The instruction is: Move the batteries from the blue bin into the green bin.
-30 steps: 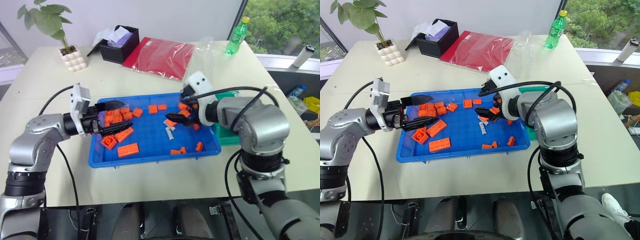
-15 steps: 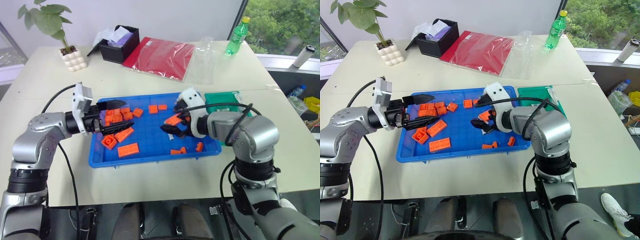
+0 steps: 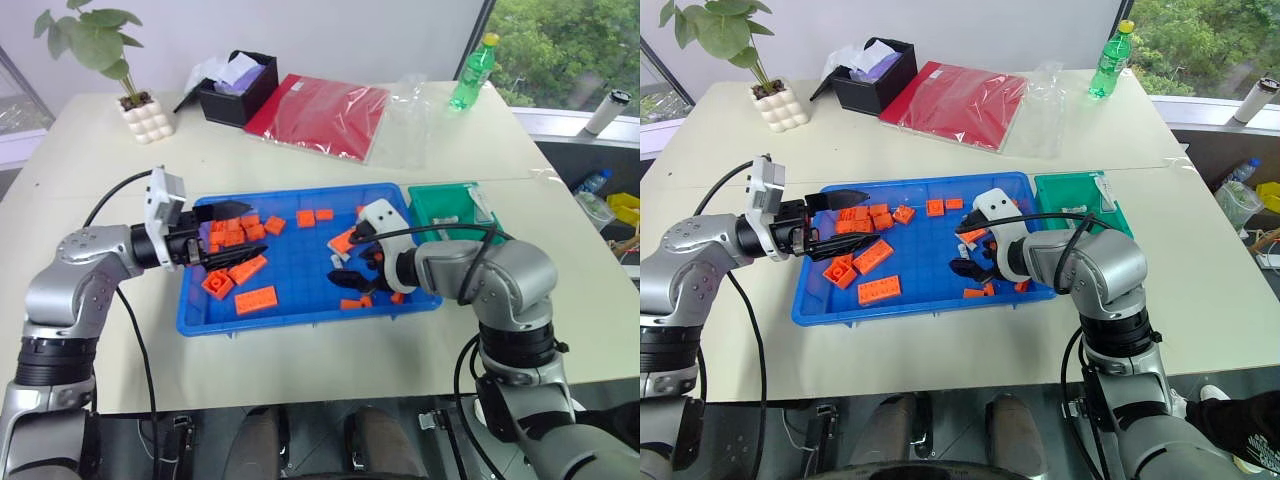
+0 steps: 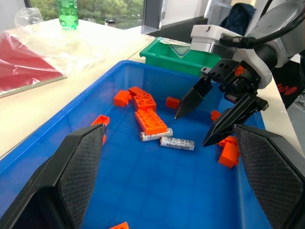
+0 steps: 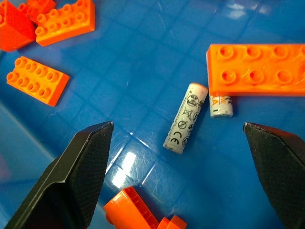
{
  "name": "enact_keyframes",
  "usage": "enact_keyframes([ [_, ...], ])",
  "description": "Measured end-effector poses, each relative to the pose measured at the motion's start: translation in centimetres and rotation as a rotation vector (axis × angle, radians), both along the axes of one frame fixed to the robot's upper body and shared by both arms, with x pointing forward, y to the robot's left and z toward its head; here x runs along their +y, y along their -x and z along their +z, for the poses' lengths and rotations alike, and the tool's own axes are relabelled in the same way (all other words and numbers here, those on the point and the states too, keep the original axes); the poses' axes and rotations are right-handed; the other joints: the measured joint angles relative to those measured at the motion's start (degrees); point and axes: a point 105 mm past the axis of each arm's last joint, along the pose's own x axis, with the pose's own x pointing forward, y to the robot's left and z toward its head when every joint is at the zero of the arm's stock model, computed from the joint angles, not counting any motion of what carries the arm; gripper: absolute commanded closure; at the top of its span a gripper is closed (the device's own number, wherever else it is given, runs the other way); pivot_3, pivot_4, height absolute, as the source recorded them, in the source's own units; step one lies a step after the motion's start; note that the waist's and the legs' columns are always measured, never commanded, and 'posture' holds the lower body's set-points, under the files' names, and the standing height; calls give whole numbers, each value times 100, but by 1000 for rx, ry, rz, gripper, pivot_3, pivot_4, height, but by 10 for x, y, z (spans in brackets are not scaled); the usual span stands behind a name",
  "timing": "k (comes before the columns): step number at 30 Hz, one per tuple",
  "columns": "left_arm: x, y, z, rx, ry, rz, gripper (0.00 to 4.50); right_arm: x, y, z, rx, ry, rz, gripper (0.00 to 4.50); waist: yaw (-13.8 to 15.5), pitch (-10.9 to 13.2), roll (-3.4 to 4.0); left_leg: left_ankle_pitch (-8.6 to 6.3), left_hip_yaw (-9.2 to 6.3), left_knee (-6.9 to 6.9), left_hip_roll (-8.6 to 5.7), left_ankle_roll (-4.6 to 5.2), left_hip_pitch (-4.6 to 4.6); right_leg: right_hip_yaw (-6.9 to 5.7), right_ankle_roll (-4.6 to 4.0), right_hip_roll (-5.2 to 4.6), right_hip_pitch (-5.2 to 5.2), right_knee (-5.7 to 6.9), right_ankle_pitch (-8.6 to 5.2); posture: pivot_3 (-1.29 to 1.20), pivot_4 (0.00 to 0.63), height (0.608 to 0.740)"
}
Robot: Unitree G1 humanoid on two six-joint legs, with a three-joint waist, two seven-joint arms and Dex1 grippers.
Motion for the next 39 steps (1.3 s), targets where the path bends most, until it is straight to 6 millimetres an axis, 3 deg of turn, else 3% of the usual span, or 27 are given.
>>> enact_keyframes([
  [10, 3, 1, -7, 18, -9, 18, 0, 14, 0, -12, 72, -25, 9, 10, -1, 0, 0, 0, 0, -2, 0, 0, 0, 0, 0, 0, -1, 0, 0, 0, 150, 740],
  [12, 3, 1, -7, 19, -11, 19, 0, 18, 0, -14, 83, -27, 14, 402, 1, 0, 0, 0, 0, -3, 0, 0, 0, 0, 0, 0, -1, 0, 0, 0, 150, 740],
  [16, 1, 4, -4, 2, -24, 9, 0, 22, -1, -18, 98, -15, 11, 2125, 1, 0, 0, 0, 0, -5, 0, 0, 0, 0, 0, 0, -1, -1, 0, 0, 150, 740],
  [20, 1, 4, -3, -1, -28, 10, 0, 22, -5, -22, 99, -4, -1, 4295, -2, 0, 0, 0, 0, -6, 0, 0, 1, 0, 0, 0, -1, -2, 0, 0, 150, 740],
  [21, 2, 5, -3, -1, -30, 10, 0, 23, -5, -22, 94, -2, 1, 4486, -2, 0, 0, 0, 0, -7, 0, 0, 1, 0, 0, 0, -1, -2, 0, 0, 150, 740],
  [34, 3, 7, -1, -1, -20, 7, 0, 17, -8, -17, 74, 29, 4, 4488, 1, 0, 0, 0, 1, -8, 0, 0, 0, 0, 0, -1, -3, -2, 0, 0, 150, 740],
  [36, 4, 7, -1, 1, -26, 4, 0, 12, -12, 0, 30, 39, 4, 4488, 0, 1, 2, 0, 1, -8, -1, 0, -2, 0, 0, -2, -6, -2, 0, 0, 150, 740],
  [39, 4, 9, -1, 1, -34, -4, 0, 0, -24, 58, -145, 6, -8, 4488, 1, 1, 1, 0, 1, -14, 0, 0, -1, 0, 0, -2, -6, -6, 0, 0, 150, 740],
])
